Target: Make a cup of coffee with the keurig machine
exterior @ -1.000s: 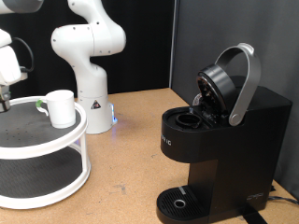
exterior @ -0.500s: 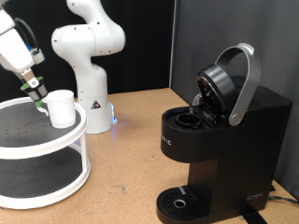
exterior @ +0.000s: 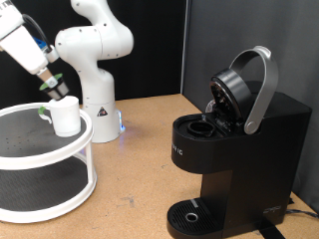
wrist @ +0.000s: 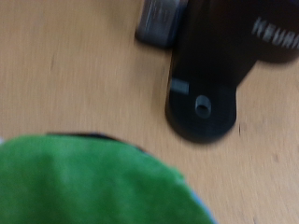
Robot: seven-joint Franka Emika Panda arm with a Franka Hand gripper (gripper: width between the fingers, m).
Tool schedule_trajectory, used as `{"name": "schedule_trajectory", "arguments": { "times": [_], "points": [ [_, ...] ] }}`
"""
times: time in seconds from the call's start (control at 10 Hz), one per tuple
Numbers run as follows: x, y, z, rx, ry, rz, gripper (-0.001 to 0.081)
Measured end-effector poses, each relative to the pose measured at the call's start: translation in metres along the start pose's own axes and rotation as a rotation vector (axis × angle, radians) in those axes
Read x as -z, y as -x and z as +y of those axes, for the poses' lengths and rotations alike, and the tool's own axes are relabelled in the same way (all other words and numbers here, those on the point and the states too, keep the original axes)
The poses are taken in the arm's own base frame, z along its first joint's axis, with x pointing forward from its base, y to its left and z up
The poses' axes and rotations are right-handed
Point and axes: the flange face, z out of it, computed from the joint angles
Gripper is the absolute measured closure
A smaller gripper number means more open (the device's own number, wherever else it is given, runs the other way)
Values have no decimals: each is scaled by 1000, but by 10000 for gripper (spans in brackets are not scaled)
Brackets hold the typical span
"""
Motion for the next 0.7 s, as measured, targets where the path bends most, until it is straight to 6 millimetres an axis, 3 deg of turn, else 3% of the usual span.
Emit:
{"name": "schedule_trajectory", "arguments": {
  "times": [0.4, 0.7],
  "points": [
    [-10, -59, 8, -135, -97, 205, 323],
    [-17, -94, 18, -139, -116, 231, 323]
  ]
}}
